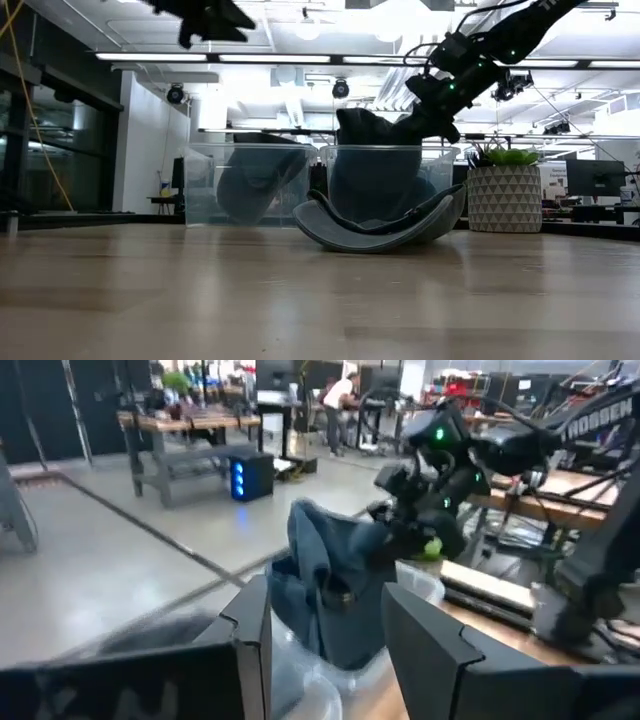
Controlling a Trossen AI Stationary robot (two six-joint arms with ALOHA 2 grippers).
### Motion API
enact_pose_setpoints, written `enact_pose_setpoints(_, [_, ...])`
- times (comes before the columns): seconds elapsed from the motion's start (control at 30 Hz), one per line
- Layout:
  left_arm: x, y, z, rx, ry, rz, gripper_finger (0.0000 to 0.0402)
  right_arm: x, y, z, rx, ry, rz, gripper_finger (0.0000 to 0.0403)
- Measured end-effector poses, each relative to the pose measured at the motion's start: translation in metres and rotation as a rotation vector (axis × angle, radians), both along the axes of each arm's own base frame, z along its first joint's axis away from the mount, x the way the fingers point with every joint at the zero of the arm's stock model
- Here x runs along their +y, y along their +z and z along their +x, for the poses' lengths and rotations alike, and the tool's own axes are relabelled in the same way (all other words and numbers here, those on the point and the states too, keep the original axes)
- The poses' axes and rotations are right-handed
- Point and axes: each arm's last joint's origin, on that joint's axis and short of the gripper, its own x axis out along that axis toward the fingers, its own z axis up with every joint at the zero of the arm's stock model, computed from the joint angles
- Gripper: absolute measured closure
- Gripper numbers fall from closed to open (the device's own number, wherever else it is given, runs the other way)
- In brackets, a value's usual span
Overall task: Pick & Place hat
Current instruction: Put the blue cap into the right transparent bin, then put the gray cap into the left transparent bin
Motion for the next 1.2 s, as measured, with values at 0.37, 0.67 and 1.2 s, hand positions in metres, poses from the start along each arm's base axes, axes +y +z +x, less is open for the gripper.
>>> enact_pose_setpoints(0.37, [-0.007, -0.019, -0.012, 0.014, -0.099, -0.058, 0.0277, 0.004, -0.002, 0.003, 0.046, -0.057, 0.016, 0.0233])
enact_pose_setpoints(0.67, [-0.008, -0.021, -0.010, 0.017, -0.165, -0.084, 0.0277, 0.018, 0.021, -0.009, 0.014, -0.060, -0.022, 0.0213])
enact_pose_setpoints(1.2, [-0.002, -0.069, 0.042, 0.024, -0.363, -0.667, 0.0277, 0.097, 0.085, -0.052, -0.158, -0.001, -0.001, 0.0212])
